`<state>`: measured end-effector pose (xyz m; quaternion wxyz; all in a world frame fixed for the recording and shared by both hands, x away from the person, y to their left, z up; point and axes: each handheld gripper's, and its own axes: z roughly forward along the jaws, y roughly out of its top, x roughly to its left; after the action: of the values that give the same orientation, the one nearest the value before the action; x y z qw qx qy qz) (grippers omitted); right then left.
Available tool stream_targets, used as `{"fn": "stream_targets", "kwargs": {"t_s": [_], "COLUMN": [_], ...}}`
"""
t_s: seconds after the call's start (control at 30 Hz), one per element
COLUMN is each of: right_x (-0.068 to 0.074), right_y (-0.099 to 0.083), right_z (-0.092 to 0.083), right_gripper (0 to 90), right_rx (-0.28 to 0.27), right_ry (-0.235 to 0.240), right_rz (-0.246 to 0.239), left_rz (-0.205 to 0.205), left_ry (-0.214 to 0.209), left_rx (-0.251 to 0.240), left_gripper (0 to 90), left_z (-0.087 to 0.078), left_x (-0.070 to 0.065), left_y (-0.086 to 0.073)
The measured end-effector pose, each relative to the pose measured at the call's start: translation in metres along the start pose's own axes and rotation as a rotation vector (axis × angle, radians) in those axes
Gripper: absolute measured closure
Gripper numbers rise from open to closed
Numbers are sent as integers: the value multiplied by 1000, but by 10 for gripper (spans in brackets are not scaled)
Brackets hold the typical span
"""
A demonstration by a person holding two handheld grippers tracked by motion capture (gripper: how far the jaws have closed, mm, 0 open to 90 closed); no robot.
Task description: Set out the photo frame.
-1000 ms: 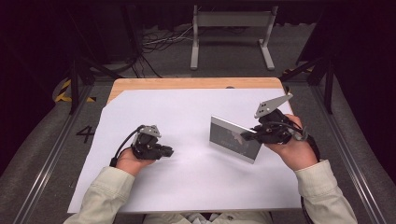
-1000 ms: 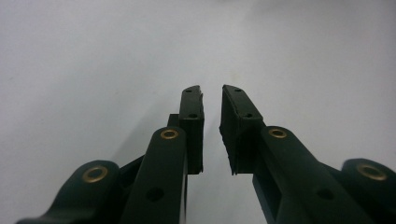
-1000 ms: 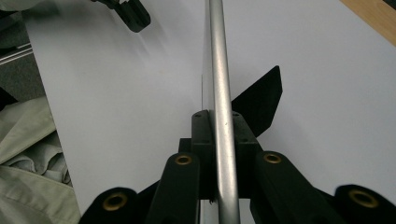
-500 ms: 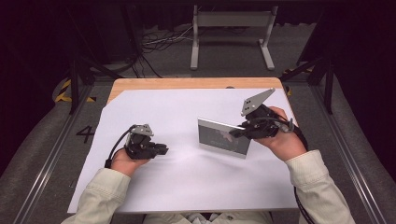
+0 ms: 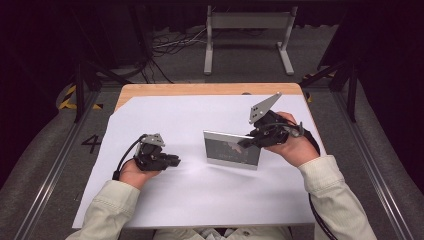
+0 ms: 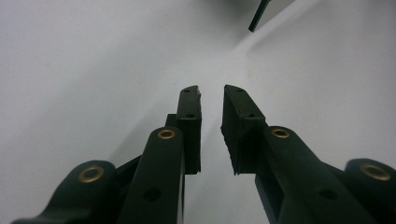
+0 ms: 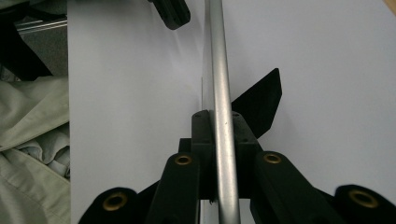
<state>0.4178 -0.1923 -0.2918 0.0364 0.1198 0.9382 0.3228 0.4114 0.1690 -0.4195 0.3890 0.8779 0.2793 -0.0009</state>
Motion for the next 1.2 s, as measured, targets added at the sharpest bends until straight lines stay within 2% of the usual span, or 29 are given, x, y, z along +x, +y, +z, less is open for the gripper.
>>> {"fn": "stream_targets", "kwargs": {"t_s": [0.43, 0.8, 0.93, 0.97, 1.07, 1.2], "right_x": [-5, -12, -13, -14, -19, -23], "right_y": [6, 11, 10, 10, 6, 2], "right_z": [12, 22, 26, 26, 26, 26], "right_gripper": [840, 840, 840, 840, 836, 830], "right_rx": [15, 25, 45, 36, 40, 41], "right_ry": [74, 154, 156, 160, 162, 160], "right_rz": [-58, -94, -110, -111, -98, -132], "left_rz": [-3, -27, -32, -32, -28, -28], "left_ry": [0, 15, 13, 14, 13, 12], "left_rx": [5, 6, 7, 6, 8, 7], "left_gripper": [770, 770, 770, 770, 769, 769], "left_z": [-1, -8, -8, -8, -8, -7], "left_x": [0, -1, -1, -1, -1, -1], "left_y": [-2, -12, -13, -13, -13, -12]}}
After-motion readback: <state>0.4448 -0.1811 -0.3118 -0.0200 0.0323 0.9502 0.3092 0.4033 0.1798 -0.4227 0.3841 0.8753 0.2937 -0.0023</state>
